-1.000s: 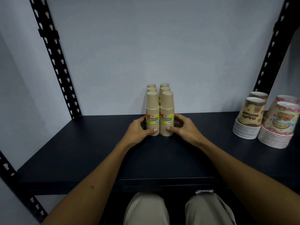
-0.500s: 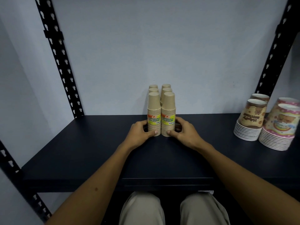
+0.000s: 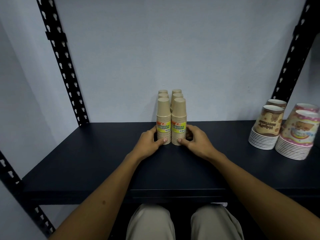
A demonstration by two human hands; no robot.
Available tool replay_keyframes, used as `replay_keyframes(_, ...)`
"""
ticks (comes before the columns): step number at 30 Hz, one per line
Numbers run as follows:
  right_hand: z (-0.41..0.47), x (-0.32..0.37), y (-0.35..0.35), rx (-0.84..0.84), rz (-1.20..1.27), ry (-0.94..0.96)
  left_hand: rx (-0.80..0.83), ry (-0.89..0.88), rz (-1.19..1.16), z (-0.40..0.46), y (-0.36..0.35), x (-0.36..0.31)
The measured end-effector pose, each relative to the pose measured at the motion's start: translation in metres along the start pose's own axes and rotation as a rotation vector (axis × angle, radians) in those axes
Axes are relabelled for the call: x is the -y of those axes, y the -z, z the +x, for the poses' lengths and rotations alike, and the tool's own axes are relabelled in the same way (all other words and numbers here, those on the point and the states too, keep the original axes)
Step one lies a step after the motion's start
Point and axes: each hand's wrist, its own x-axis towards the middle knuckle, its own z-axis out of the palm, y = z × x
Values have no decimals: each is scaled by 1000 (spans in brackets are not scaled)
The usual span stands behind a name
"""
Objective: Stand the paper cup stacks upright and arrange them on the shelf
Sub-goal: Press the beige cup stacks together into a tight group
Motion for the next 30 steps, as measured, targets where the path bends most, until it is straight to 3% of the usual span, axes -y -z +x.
replay_keyframes(20,-1,-1,1,-33,74,-35,-55,54,-34,1,1,2)
replay_keyframes(25,-4,-1,7,-288,134,-67,-30,49,-152,4,5,6)
replay_keyframes(30,5,-1,8,-371,275,-114,-209,128,-343,13,11,4)
